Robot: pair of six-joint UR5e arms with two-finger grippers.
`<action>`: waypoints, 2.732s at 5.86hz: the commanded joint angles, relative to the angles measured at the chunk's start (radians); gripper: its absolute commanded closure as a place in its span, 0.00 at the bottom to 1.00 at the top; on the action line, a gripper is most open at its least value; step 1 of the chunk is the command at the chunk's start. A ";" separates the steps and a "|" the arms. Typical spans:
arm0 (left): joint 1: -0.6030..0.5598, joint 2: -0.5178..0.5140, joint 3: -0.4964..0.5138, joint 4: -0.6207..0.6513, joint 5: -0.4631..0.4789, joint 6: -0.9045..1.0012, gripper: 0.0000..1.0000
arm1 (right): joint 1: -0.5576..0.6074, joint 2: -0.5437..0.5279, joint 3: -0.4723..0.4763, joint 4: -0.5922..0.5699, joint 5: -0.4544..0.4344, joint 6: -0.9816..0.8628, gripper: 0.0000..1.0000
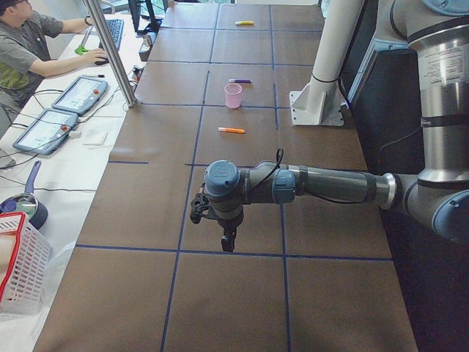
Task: Collect pens into pen holder
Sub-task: 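Move the left gripper toward the green highlighter, then lower the left gripper and grasp the green highlighter upright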
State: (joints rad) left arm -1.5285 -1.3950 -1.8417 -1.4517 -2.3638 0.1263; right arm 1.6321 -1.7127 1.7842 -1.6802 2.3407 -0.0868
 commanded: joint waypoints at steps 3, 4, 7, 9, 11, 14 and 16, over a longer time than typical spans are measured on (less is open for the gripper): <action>0.019 -0.127 0.074 -0.205 0.003 -0.164 0.00 | -0.014 -0.008 0.009 0.195 0.044 0.002 0.00; 0.131 -0.130 0.091 -0.310 0.002 -0.338 0.00 | -0.038 -0.008 0.007 0.189 0.048 0.009 0.00; 0.478 -0.200 0.301 -0.780 0.287 -0.972 0.00 | -0.052 -0.008 0.003 0.194 0.055 0.030 0.00; 0.540 -0.266 0.352 -0.791 0.290 -1.024 0.00 | -0.052 -0.010 0.003 0.194 0.055 0.030 0.00; 0.597 -0.266 0.349 -0.789 0.293 -1.027 0.04 | -0.052 -0.010 0.001 0.195 0.055 0.027 0.00; 0.600 -0.263 0.355 -0.788 0.294 -1.027 0.11 | -0.052 -0.010 0.001 0.194 0.055 0.029 0.00; 0.608 -0.262 0.358 -0.786 0.294 -1.025 0.11 | -0.052 -0.010 0.001 0.192 0.055 0.027 0.00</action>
State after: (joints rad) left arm -0.9248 -1.6577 -1.4843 -2.2385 -2.0694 -0.8992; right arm 1.5800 -1.7226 1.7856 -1.4875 2.3961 -0.0596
